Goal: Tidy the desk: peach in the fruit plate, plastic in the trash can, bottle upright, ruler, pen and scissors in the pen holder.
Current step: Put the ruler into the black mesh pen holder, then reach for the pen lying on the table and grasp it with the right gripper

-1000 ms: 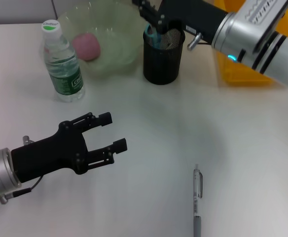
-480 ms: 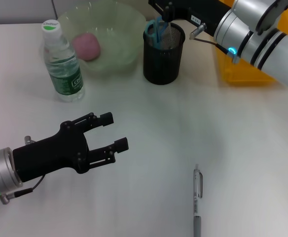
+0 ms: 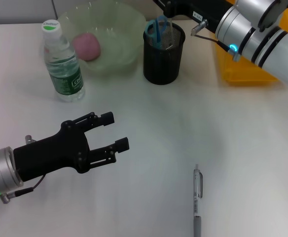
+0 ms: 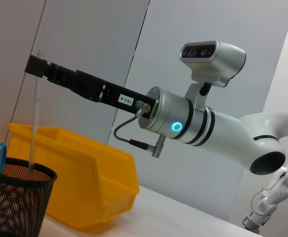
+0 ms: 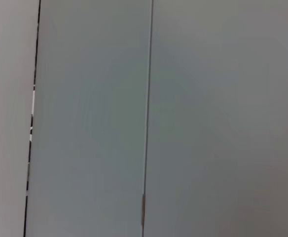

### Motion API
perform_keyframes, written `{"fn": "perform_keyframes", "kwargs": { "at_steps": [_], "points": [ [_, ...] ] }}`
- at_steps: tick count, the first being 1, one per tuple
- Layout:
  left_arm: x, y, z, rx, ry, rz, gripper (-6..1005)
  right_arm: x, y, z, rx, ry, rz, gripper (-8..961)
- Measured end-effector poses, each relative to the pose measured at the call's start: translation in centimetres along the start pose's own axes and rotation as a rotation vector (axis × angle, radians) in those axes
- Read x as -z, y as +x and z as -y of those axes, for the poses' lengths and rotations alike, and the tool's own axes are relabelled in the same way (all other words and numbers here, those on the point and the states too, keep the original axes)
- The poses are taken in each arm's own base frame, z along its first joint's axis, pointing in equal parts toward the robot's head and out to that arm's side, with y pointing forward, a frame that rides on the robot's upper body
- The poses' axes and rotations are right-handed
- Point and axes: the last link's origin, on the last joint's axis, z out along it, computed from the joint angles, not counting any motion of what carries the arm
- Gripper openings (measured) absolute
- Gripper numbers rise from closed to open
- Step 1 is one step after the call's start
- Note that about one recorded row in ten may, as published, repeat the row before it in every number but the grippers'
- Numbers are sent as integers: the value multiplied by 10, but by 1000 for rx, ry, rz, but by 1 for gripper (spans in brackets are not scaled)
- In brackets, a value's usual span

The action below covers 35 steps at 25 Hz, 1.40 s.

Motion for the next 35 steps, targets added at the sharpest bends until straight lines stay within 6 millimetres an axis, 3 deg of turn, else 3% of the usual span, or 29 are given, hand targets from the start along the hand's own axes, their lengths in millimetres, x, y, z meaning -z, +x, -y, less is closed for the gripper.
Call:
{"fn": "perform_keyframes", "kwargs": {
  "at_steps": [9, 15, 17, 22, 35],
  "points": [
    [-1, 2, 2, -7, -5, 4, 794, 0, -1, 0, 12, -5, 7, 379],
    [-1, 3, 3, -19, -4, 11, 794, -1, -2, 0, 11, -4, 7, 543],
    [-1, 3, 3, -19, -4, 11, 794, -1, -2, 0, 11, -4, 7, 733],
    [-1, 4, 3, -20, -6, 12, 794, -1, -2, 0, 11, -5, 12, 818],
    [-1, 3, 3, -22, -8, 16, 793, -1, -5, 1, 9, -2, 24, 818]
  ]
}}
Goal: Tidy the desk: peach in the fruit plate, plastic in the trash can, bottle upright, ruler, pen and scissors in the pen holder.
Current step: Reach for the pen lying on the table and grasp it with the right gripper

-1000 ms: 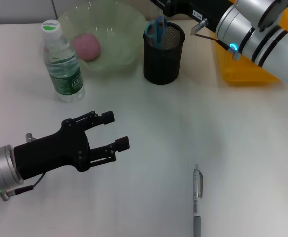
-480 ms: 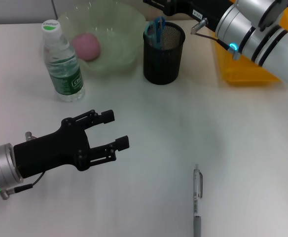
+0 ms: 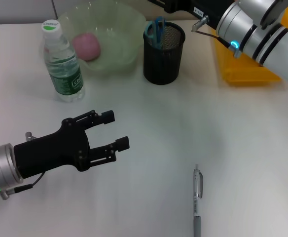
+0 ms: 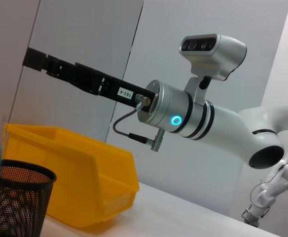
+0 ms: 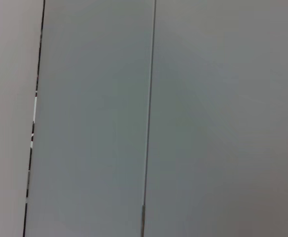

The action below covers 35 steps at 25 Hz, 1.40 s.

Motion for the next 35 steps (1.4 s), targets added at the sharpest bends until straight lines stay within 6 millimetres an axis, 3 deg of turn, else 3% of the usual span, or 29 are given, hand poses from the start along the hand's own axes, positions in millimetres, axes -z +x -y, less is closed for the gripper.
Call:
{"fn": "perform_keyframes", "kwargs": {
  "at_steps": [13, 25, 31, 35],
  "points": [
    [0, 1, 1, -7, 2, 3, 793, 1, -1, 3, -21, 18, 11, 819],
    [2, 1, 1, -27, -14, 27, 793, 2, -13, 8, -174, -19, 47, 818],
    [5, 2, 0, -46, -31, 38, 793, 14, -29, 4, -222, -151, 75, 819],
    [6, 3, -1, -52, -41, 37, 793, 33, -37, -3, -216, -234, 107, 819]
  ]
}}
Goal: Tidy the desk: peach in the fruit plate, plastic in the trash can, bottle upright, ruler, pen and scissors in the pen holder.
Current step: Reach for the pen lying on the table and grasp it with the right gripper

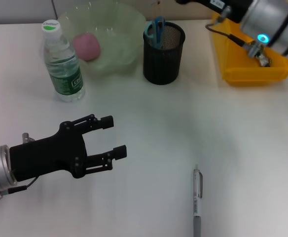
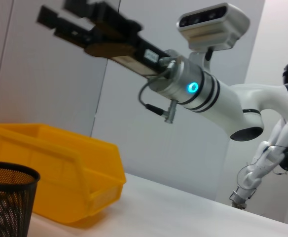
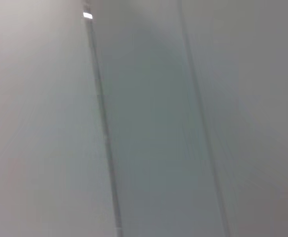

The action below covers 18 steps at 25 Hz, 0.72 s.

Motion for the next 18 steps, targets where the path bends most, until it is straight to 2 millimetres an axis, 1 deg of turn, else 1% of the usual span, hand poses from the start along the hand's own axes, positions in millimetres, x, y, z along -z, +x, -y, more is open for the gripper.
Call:
{"fn": "perform_keyframes", "kwargs": {
  "at_steps": [5, 6, 7, 8, 10, 13, 14, 15, 18],
  "points": [
    [2, 2, -1, -5, -11, -4, 792, 23, -6, -17, 35, -139, -14, 819],
    [3, 2, -1, -5, -12, -4, 792, 30, -8, -19, 38, -170, -24, 819],
    [3, 2, -1, -5, -12, -4, 792, 40, -10, -22, 32, -225, -52, 819],
    [4, 2, -1, -4, -12, -3, 792, 40, -10, -22, 32, -225, -52, 818],
    [5, 2, -1, 0, -12, -3, 792, 52, -12, -24, 21, -278, -89, 818],
    [8, 2, -1, 3, -10, -2, 792, 71, -16, -24, 2, -344, -143, 818],
    [9, 2, -2, 5, -9, -2, 792, 81, -16, -27, -4, -397, -182, 818],
    [11, 1, -2, 6, -7, -2, 792, 81, -16, -27, -4, -397, -182, 818],
    [12, 1, -2, 7, -4, -1, 792, 95, -15, -31, -17, -461, -248, 818]
  ]
}}
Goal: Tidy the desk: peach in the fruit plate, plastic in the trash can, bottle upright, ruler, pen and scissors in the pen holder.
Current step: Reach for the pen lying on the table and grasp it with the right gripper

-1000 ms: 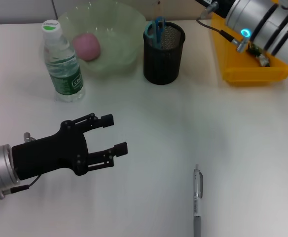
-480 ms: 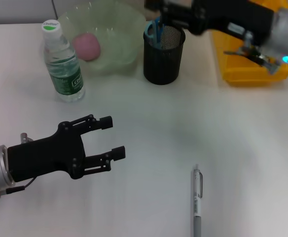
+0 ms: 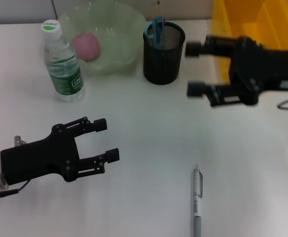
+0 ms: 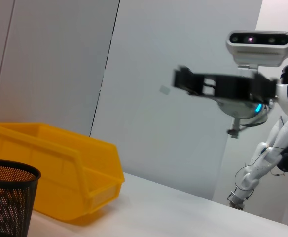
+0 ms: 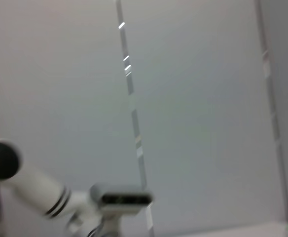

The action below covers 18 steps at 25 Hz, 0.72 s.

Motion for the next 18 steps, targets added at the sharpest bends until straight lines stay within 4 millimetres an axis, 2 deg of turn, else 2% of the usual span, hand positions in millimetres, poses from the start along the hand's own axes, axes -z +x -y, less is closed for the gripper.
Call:
{"fn": "perform_keyframes", "kwargs": {
  "at_steps": [4, 18],
  "points": [
    [1, -1, 0, 1, 1, 2, 792, 9, 11, -7, -32, -22, -88, 819],
    [2, -2, -2, 6, -8, 14, 792, 17, 33, -20, -83, -107, -290, 819]
  ]
}}
